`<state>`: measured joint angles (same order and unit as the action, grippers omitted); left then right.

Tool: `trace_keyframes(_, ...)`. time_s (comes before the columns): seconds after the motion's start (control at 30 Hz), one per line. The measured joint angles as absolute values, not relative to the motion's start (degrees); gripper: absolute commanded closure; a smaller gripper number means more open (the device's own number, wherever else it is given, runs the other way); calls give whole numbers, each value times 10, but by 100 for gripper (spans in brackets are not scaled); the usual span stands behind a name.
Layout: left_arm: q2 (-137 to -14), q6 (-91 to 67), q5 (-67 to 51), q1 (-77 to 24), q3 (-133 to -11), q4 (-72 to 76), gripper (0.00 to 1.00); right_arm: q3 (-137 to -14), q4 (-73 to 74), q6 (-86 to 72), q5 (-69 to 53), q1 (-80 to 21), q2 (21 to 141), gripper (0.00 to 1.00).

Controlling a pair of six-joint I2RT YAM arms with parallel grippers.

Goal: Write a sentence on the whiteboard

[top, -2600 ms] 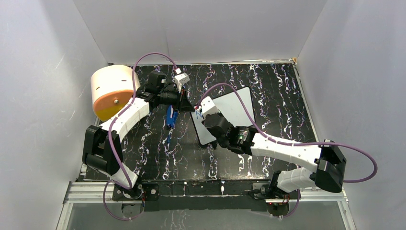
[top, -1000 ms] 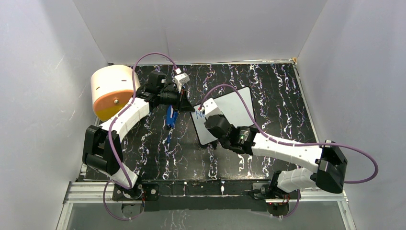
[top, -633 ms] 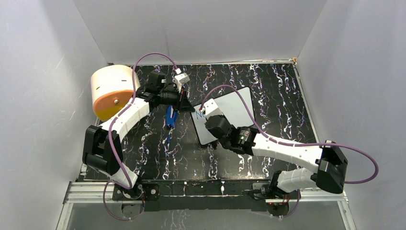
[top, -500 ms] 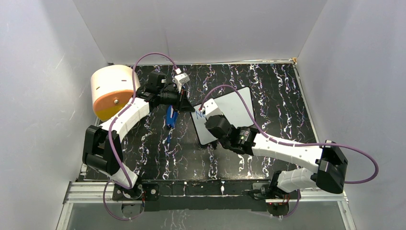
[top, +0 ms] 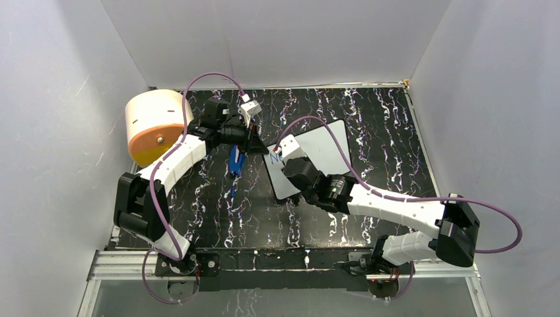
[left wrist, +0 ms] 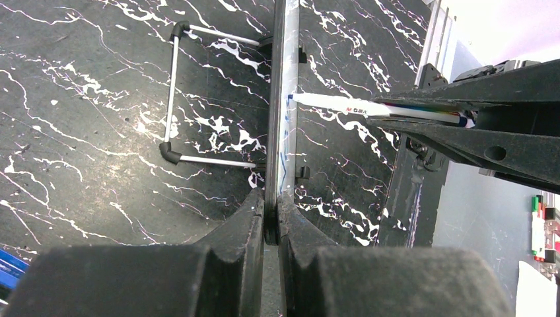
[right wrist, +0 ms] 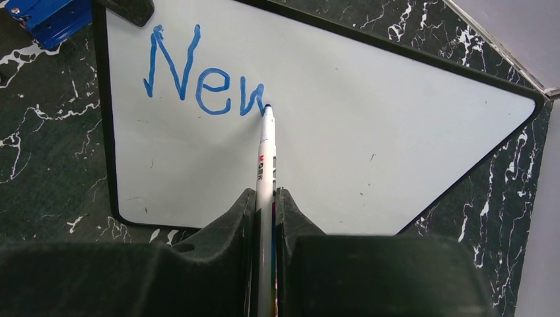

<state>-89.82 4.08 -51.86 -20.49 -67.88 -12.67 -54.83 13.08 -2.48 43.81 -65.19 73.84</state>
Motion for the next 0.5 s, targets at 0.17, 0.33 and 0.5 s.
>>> trace_keyframes(0.17, -900, 41, -519, -204, -679, -126, 100, -548, 120, -16, 440, -648, 738, 100)
trace_keyframes(0.33, -901, 41, -519, -204, -679, -125, 100, -548, 114, -11, 443, -644, 738, 100)
trace_keyframes(0.5, -901, 41, -519, -204, -679, -124, 100, -548, 110, -8, 443, -642, 738, 100)
